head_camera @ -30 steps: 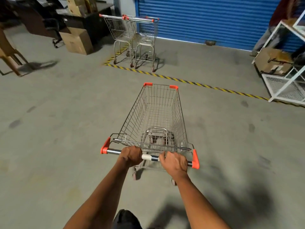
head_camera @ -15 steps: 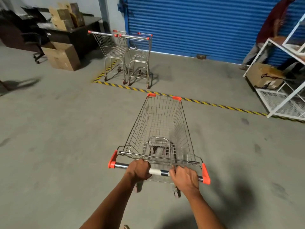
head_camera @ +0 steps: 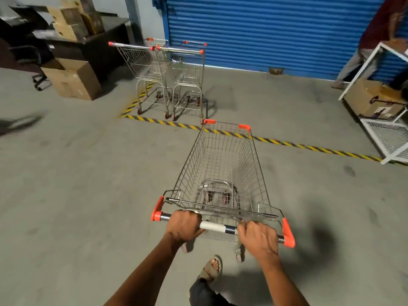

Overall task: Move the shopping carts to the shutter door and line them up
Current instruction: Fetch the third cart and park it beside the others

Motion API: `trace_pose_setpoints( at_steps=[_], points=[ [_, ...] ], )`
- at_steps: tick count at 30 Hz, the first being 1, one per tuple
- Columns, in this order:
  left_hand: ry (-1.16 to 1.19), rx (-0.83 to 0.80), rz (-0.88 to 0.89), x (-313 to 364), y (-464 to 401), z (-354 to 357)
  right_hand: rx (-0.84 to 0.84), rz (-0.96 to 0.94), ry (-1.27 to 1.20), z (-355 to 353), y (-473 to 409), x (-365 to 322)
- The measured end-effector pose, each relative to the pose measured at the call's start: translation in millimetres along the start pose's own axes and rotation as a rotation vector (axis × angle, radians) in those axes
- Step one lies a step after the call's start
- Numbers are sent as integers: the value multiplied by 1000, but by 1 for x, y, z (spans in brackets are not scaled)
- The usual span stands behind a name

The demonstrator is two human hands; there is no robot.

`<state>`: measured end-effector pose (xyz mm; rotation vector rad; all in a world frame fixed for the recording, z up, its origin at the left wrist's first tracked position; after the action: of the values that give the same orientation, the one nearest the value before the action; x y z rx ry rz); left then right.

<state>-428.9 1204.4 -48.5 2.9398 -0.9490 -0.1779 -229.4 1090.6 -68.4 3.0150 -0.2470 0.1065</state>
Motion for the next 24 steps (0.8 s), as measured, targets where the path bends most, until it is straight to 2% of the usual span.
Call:
trace_pose_setpoints(
  at_steps=[3,8,15,21,24],
  points=[
    [-17,-26,6,-21,-64,-3,55,-66,11,-7,-68,4],
    [41,-76,-16,-52,-174,-5,79,-72,-24,-22,-175,21],
    [65,-106,-22,-82,-304,-3,142,66,-111,-45,-307,62],
    [69,-68,7,-120,-422,-10,-14,20,-118,-43,-421,70],
    [56,-51,21,-137,-480,-14,5,-37,-132,-62,-475,79]
  ],
)
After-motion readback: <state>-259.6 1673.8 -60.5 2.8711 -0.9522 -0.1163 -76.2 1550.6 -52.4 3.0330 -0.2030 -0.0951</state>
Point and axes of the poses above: each hand's wrist, its own y-axis away from the middle knuckle, its own z-axis out of the palm, x = y × z, the point moved 9 cm from there along -y, towards the middle knuckle, and after that the axes turned 15 degrees about -z, right-handed, at the moved point
